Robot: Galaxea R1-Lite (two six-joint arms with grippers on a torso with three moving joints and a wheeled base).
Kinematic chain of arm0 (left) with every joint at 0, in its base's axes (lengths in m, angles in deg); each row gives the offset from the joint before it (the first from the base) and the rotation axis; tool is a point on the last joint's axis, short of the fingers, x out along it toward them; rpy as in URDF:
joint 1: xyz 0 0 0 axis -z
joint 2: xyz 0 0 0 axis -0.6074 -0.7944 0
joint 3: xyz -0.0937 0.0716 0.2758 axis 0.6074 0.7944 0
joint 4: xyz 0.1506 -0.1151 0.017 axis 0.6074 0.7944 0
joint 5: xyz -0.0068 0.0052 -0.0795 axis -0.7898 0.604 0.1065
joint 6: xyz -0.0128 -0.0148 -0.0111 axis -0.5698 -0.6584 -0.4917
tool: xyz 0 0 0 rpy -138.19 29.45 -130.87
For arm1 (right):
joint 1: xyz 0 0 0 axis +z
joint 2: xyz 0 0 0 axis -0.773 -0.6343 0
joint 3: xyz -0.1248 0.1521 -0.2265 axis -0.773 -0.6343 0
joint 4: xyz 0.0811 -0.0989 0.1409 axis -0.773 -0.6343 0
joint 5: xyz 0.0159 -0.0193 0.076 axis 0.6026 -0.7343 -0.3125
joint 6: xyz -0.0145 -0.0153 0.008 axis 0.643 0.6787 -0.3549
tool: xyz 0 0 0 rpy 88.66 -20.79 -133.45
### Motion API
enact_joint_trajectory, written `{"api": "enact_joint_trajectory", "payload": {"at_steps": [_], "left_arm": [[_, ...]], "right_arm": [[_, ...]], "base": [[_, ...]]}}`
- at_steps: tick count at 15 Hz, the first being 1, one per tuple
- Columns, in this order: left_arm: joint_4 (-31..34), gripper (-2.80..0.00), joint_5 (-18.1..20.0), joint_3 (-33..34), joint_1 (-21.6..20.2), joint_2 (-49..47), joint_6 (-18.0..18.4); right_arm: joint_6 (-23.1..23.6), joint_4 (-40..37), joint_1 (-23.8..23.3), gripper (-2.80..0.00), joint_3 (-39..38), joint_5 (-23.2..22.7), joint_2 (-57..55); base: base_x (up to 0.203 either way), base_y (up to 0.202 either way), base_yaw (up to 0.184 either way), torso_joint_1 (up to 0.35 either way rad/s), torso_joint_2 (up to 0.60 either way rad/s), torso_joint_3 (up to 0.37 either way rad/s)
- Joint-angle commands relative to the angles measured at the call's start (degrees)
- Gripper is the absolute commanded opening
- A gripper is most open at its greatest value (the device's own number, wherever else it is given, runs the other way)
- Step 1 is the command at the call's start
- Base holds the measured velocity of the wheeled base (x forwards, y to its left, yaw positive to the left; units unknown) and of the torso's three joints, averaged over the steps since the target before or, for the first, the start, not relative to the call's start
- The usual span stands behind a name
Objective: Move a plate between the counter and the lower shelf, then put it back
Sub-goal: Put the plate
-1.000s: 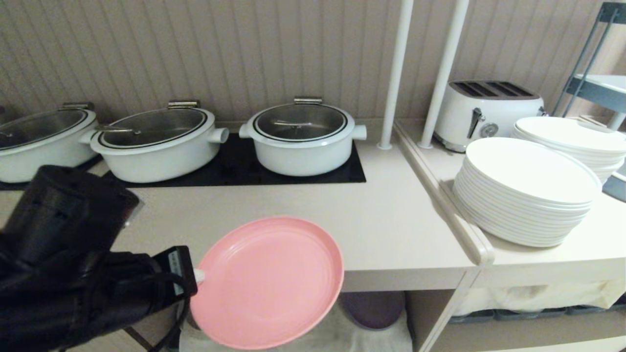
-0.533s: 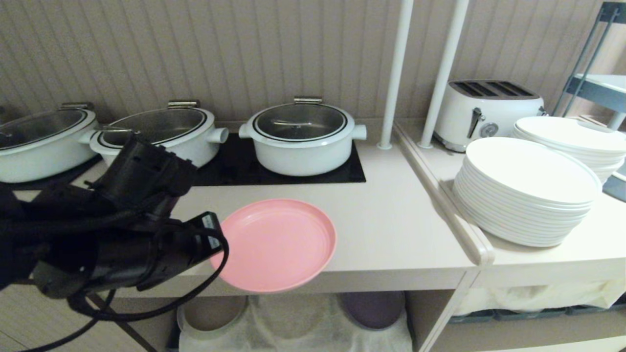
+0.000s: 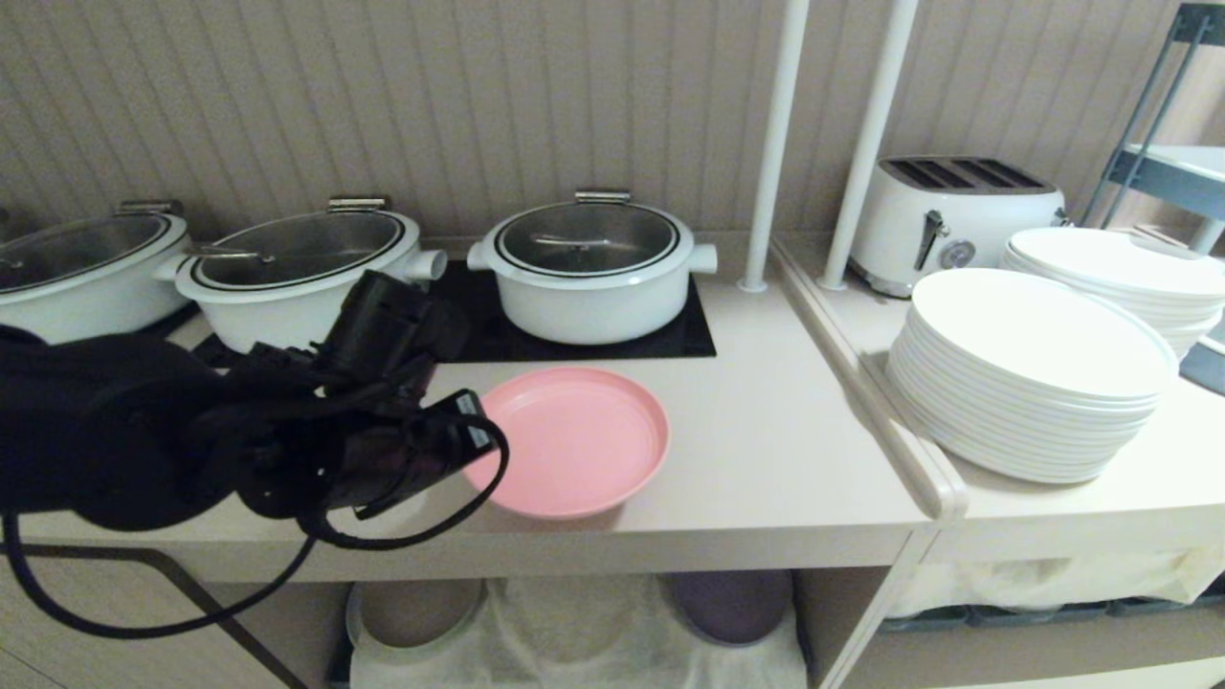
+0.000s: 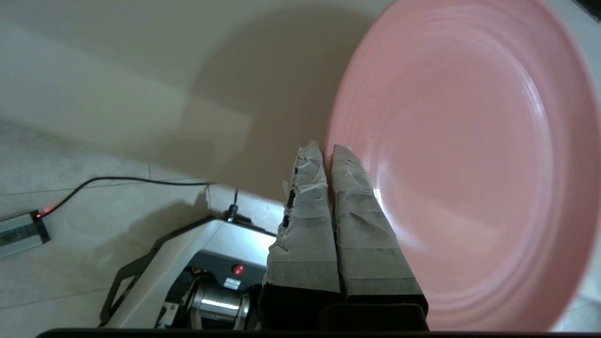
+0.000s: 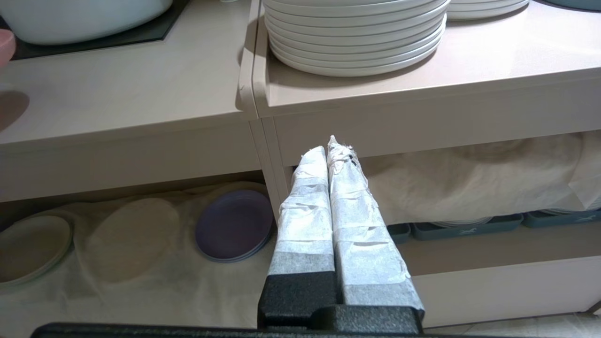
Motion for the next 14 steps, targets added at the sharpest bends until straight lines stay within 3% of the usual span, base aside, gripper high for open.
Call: {"api": "enact_joint_trajectory", "payload": {"at_steps": [1, 14], "left_arm": [[-0.12, -2.80, -0.12, -1.40, -1.34, -3.18, -0.24], [-0.19, -2.80, -0.12, -2.55, -1.45, -7.84, -0.23]], "right_arm": [[-0.05, 0.02, 0.00, -2.80, 0.00, 0.03, 0.00], [-0.05, 0.02, 0.00, -2.80, 0.00, 0.03, 0.00]], "base": [[0.000, 0.000, 0.000, 0.000, 0.00, 0.000], [0.000, 0.000, 0.000, 0.000, 0.00, 0.000]]}}
